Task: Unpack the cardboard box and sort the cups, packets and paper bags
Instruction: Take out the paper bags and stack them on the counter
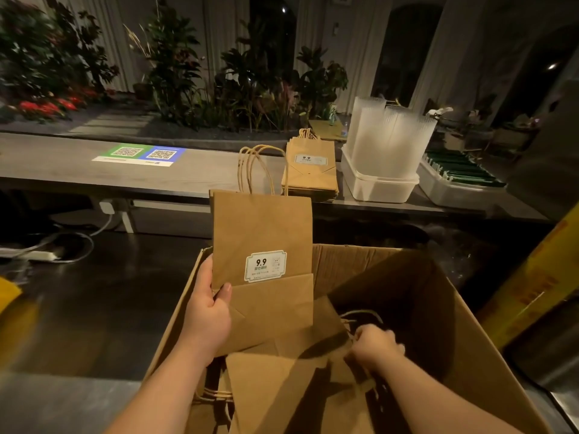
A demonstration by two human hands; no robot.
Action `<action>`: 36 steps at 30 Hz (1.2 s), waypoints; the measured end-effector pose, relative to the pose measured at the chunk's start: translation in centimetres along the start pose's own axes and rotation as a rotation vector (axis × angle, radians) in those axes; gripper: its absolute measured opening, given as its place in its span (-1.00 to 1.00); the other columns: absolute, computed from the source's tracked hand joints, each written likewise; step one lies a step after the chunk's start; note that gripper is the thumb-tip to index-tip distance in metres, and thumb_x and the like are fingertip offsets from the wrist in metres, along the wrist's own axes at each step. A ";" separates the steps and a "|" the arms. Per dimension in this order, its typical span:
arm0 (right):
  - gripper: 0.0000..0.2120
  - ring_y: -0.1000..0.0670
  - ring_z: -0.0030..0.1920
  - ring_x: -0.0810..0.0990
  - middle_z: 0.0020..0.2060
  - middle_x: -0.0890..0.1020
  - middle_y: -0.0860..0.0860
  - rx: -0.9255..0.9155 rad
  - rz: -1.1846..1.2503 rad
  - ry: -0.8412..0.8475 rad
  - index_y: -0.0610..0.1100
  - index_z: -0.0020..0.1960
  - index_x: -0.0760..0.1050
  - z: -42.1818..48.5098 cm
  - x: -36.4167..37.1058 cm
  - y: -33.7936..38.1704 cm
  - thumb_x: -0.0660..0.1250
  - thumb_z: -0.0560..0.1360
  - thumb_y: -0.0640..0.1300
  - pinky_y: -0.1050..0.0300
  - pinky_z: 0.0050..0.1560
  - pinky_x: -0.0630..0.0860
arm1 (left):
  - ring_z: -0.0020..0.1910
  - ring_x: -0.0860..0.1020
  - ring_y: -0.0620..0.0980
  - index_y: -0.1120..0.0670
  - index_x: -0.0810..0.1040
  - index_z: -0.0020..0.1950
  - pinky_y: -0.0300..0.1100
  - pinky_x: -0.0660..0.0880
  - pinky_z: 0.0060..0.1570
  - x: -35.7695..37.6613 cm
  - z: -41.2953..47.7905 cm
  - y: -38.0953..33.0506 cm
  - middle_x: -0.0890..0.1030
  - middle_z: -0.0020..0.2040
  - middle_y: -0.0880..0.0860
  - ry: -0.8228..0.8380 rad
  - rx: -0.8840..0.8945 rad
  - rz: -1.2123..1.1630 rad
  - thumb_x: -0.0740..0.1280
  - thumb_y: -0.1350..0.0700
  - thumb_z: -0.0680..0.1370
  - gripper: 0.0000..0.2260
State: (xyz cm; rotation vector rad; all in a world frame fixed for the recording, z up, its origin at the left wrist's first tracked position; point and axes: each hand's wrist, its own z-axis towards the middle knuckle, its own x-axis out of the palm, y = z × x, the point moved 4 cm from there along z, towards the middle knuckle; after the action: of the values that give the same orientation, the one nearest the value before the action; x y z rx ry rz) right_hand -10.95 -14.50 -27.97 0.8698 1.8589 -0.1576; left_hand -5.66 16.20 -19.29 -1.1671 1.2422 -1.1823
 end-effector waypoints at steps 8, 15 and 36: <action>-0.61 0.12 0.12 0.61 0.16 0.56 0.14 -0.465 0.142 0.096 0.17 0.40 0.39 -3.7 -5.0 3.0 0.34 0.62 -0.08 0.18 0.04 0.64 | 0.48 0.37 -0.06 -0.32 0.10 0.59 0.16 0.37 0.46 -0.4 0.0 -0.3 0.41 0.47 -0.14 -0.033 0.077 0.065 0.19 0.21 0.71 -0.41; -0.14 -0.02 0.42 0.15 0.41 0.21 0.06 -0.702 -0.533 0.247 0.09 0.52 0.27 -9.1 -4.3 6.1 0.62 0.34 0.11 -0.04 0.46 0.37 | 0.45 0.39 -0.06 -0.29 0.13 0.58 0.16 0.38 0.45 -0.3 -0.3 -0.6 0.43 0.44 -0.14 -0.022 0.079 0.122 0.20 0.18 0.70 -0.44; -0.93 0.00 -0.03 0.52 -0.03 0.55 -0.04 -1.248 -0.228 -0.682 -0.11 -0.01 0.63 -12.0 -14.6 14.5 0.41 0.54 -0.24 0.12 -0.15 0.61 | 0.25 0.56 -0.19 -0.24 0.47 0.31 0.05 0.51 0.36 0.8 -1.5 -1.2 0.60 0.14 -0.31 0.286 0.100 0.225 0.14 0.31 0.69 -0.55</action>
State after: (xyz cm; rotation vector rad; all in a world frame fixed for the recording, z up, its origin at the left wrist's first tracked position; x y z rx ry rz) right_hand -7.79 -5.40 -6.22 -0.2623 1.0532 0.4795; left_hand -7.17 15.38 -18.11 -0.7799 1.4677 -1.2540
